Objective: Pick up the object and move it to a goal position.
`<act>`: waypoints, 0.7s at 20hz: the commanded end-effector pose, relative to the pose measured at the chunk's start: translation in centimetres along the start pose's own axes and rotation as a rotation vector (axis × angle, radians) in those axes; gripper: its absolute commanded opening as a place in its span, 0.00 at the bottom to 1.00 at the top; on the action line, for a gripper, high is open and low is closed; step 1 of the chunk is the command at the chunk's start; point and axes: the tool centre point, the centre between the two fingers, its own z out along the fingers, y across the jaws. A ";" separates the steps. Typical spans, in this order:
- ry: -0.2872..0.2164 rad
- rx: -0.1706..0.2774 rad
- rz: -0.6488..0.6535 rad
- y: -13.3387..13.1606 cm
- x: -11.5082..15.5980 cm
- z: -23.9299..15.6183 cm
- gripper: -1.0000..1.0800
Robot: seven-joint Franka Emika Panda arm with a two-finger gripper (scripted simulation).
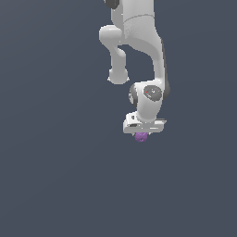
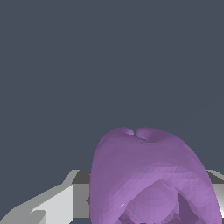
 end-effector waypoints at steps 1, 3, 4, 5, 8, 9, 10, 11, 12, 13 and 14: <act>0.000 0.000 0.000 -1.8 1.2 -0.1 0.00; 0.000 0.000 0.000 -3.2 2.2 -0.2 0.00; 0.000 0.000 0.000 -3.7 2.6 -0.2 0.00; 0.000 0.000 0.000 -4.3 3.0 -0.3 0.00; 0.000 0.000 0.000 -5.6 3.9 -0.3 0.00; 0.000 0.000 0.000 -5.9 4.2 -0.4 0.00; 0.000 0.000 0.000 -6.3 4.4 -0.4 0.00; 0.000 0.000 0.000 -6.5 4.7 -0.4 0.00; 0.000 0.000 0.000 -6.8 4.8 -0.4 0.00; 0.000 0.000 0.000 -7.0 5.0 -0.4 0.00; 0.000 0.000 0.000 -7.2 5.2 -0.4 0.00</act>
